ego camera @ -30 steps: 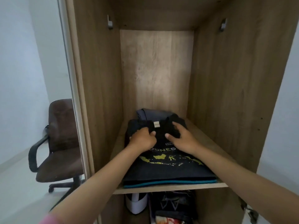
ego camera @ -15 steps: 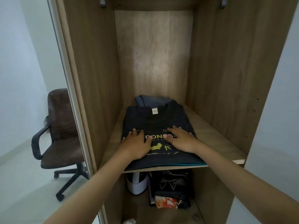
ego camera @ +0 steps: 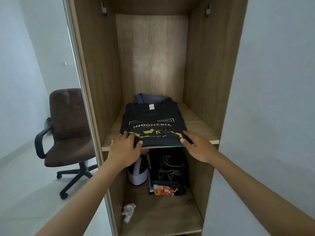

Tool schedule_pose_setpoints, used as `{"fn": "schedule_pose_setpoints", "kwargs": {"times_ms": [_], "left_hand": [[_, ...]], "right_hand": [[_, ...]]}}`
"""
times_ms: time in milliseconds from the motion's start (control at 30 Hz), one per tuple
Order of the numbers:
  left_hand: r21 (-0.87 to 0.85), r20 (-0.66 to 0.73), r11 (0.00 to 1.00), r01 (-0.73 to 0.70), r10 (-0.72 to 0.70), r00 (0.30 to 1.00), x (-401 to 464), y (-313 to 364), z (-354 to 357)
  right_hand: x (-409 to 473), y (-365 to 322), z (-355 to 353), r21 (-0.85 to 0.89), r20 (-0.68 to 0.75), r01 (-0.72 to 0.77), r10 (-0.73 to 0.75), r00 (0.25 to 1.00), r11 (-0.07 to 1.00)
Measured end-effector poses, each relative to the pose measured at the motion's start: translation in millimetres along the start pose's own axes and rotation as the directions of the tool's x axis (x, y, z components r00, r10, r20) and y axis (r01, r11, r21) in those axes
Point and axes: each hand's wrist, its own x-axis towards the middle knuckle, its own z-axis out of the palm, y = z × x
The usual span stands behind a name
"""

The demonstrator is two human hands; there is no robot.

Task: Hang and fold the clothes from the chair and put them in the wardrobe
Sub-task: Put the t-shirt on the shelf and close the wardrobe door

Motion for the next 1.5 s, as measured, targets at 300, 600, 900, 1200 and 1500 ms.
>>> {"fn": "schedule_pose_setpoints", "kwargs": {"times_ms": [300, 600, 900, 1200, 1500], "left_hand": [[-0.279, 0.004, 0.935, -0.219, 0.229, 0.973, -171, 102, 24], [-0.532, -0.213, 0.579, -0.618, 0.614, 0.76, -269, 232, 40], [-0.652, -0.367, 0.251, -0.715, 0.721, 0.588, -287, 344, 53], [-0.635, -0.457, 0.267, -0.725, 0.627, 0.631, -284, 344, 68], [-0.652, -0.595, 0.208, -0.729, 0.455, 0.663, -313, 261, 47]], "right_hand": [[-188, -11, -27, 0.124, -0.197, -0.01, 0.035, 0.98, 0.992], [-341, -7, -122, -0.091, -0.7, 0.156, -0.175, 0.692, 0.984], [-393, 22, -198, -0.059, -0.887, 0.069, -0.084, 0.454, 0.996], [-386, 22, -203, 0.28, -0.802, 0.232, 0.095, 0.59, 0.932], [-373, -39, -165, 0.398, -0.66, 0.506, -0.144, 0.737, 0.765]]}}
